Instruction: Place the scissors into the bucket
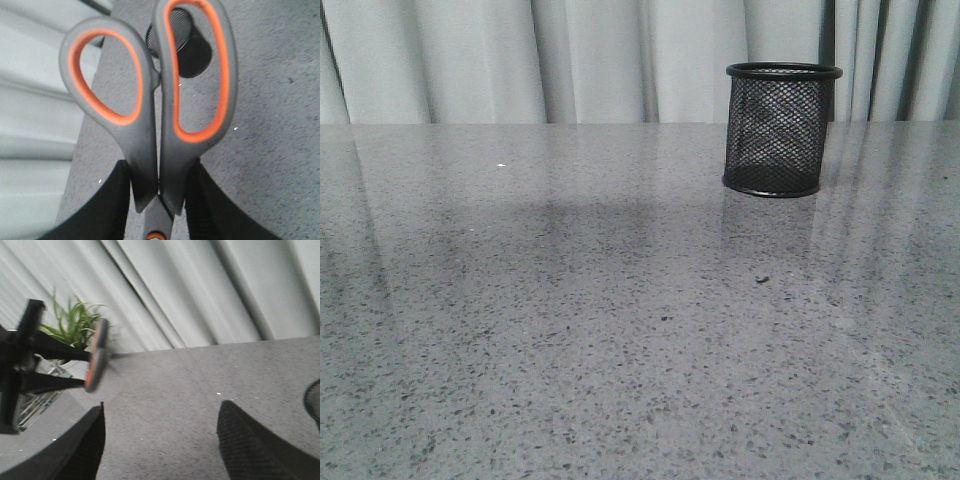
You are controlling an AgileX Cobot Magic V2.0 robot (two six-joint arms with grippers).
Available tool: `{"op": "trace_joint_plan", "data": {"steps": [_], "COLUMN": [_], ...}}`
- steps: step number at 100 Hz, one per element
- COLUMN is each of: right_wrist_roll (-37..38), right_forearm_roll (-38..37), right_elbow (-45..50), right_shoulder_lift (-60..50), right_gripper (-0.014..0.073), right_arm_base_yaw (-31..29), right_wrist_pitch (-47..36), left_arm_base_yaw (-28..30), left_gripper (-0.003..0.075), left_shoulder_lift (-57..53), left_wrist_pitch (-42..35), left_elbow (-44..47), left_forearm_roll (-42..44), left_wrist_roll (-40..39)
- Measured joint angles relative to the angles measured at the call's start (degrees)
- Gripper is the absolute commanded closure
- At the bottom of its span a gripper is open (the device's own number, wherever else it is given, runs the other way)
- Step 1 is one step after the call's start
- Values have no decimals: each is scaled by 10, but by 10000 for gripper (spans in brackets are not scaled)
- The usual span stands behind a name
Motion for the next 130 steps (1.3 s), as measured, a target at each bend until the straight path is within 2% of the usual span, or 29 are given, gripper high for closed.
{"op": "trace_joint_plan", "data": {"steps": [21, 42, 63, 82, 89, 101, 125, 130], "right_wrist_roll": [-2, -2, -2, -2, -2, -2, -9, -9], "right_forearm_roll": [20, 33, 36, 36, 35, 30, 23, 24], "right_elbow": [-33, -37, -37, -37, -37, -37, -37, -37], "right_shoulder_lift": [16, 22, 22, 23, 23, 24, 35, 38], "right_gripper": [162, 162, 162, 165, 209, 336, 667, 664], "right_arm_base_yaw": [0, 0, 0, 0, 0, 0, 0, 0], "right_wrist_pitch": [34, 47, 53, 53, 53, 53, 56, 55], "left_arm_base_yaw": [-122, -215, -274, -290, -290, -291, -291, -291], "left_gripper": [730, 730, 730, 730, 730, 730, 728, 718], "left_shoulder_lift": [2, 20, 53, 65, 65, 65, 65, 65], "left_wrist_pitch": [-40, -61, -97, -124, -133, -141, -142, -142], "left_elbow": [0, 0, 0, 0, 0, 0, 0, 0], "left_forearm_roll": [83, 151, 197, 209, 211, 213, 216, 217], "left_wrist_roll": [-65, -122, -163, -182, -186, -188, -188, -188]}}
